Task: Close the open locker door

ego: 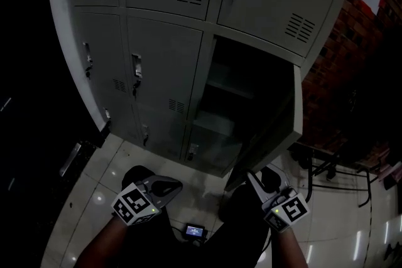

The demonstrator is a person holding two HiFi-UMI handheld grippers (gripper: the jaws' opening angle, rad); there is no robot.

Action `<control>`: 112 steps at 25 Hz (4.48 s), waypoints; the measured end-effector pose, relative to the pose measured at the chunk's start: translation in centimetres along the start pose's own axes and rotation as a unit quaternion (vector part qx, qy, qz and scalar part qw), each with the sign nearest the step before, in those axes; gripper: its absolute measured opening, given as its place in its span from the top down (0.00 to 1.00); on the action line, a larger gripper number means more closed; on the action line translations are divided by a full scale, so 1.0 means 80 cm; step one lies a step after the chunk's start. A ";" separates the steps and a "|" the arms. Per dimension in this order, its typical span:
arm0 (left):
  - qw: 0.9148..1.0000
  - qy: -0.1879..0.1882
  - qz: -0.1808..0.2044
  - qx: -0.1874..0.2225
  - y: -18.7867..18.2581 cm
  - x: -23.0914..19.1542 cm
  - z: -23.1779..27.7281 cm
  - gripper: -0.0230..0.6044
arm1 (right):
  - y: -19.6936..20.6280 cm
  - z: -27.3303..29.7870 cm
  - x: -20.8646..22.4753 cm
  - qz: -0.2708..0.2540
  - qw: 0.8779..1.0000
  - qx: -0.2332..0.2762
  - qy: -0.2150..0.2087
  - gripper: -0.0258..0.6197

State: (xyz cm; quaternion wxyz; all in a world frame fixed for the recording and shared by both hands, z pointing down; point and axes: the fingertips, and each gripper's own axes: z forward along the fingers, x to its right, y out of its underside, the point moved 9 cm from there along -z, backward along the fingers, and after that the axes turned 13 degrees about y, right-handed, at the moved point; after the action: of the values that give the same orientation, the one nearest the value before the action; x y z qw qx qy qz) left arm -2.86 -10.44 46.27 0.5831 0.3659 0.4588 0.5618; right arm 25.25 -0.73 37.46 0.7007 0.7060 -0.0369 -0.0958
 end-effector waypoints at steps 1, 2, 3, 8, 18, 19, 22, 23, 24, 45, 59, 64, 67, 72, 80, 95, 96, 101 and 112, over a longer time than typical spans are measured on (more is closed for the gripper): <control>1.000 0.000 0.001 0.000 0.000 0.000 0.000 0.94 | 0.000 0.011 -0.009 -0.005 1.000 0.000 0.002 0.73; 1.000 0.000 0.001 0.000 0.001 0.000 0.000 0.94 | -0.001 0.023 -0.018 -0.012 1.000 -0.002 0.006 0.73; 1.000 -0.001 0.001 0.000 0.001 0.001 0.000 0.94 | -0.002 0.036 -0.025 -0.017 1.000 -0.004 0.009 0.73; 1.000 0.000 -0.002 0.002 -0.001 0.001 0.001 0.94 | -0.006 0.100 -0.046 -0.009 1.000 -0.007 0.015 0.75; 1.000 0.003 0.002 0.003 -0.003 0.001 0.004 0.94 | -0.006 0.226 -0.055 -0.019 0.997 -0.023 0.073 0.75; 1.000 0.004 0.001 0.003 -0.003 0.001 0.003 0.94 | -0.007 0.238 -0.054 -0.028 0.996 -0.026 0.079 0.75; 1.000 0.004 0.000 0.004 -0.004 0.001 0.002 0.94 | -0.009 0.269 -0.047 -0.037 0.995 -0.029 0.094 0.76; 1.000 0.004 0.000 0.004 -0.004 0.001 0.003 0.94 | -0.010 0.278 -0.042 -0.033 0.994 -0.030 0.099 0.77; 1.000 0.005 0.000 0.004 -0.004 0.001 0.003 0.94 | -0.010 0.286 -0.037 -0.026 0.994 -0.031 0.105 0.77; 1.000 0.005 0.000 0.006 -0.003 0.001 0.001 0.94 | -0.015 0.351 0.018 0.013 0.987 -0.031 0.157 0.96; 1.000 0.003 0.001 0.002 -0.001 0.001 0.000 0.94 | 0.011 0.217 -0.017 0.008 0.998 -0.043 0.054 0.96; 1.000 0.000 0.001 0.000 0.000 0.000 0.001 0.94 | 0.035 0.142 -0.030 0.005 0.998 -0.066 0.015 0.96; 1.000 0.000 0.002 -0.002 0.002 0.000 0.002 0.94 | 0.051 0.100 -0.038 0.009 0.996 -0.084 0.000 0.96; 1.000 -0.001 0.002 -0.004 0.001 -0.001 0.001 0.94 | 0.074 0.045 -0.052 0.002 0.994 -0.111 -0.021 0.96; 1.000 -0.002 0.000 -0.005 0.001 0.000 0.001 0.94 | 0.099 -0.001 -0.055 -0.002 0.990 -0.137 -0.010 0.96; 1.000 -0.002 0.002 -0.004 0.003 0.000 0.002 0.94 | 0.098 -0.012 -0.054 0.012 0.994 -0.106 -0.021 0.96; 1.000 -0.001 0.002 -0.005 0.003 0.000 0.002 0.94 | 0.098 -0.012 -0.054 0.012 0.994 -0.105 -0.020 0.96; 1.000 -0.003 0.004 -0.006 0.002 0.000 0.001 0.94 | 0.099 -0.010 -0.058 0.001 0.994 -0.104 -0.022 0.96; 1.000 -0.004 0.000 -0.009 0.007 0.000 0.002 0.94 | 0.101 -0.007 -0.058 0.002 0.993 -0.113 -0.016 0.96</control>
State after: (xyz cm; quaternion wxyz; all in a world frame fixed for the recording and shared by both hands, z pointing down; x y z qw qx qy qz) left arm -2.90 -10.38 46.80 0.5880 0.3627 0.4517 0.5645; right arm 21.49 0.59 45.91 0.7753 0.6209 -0.0390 -0.1092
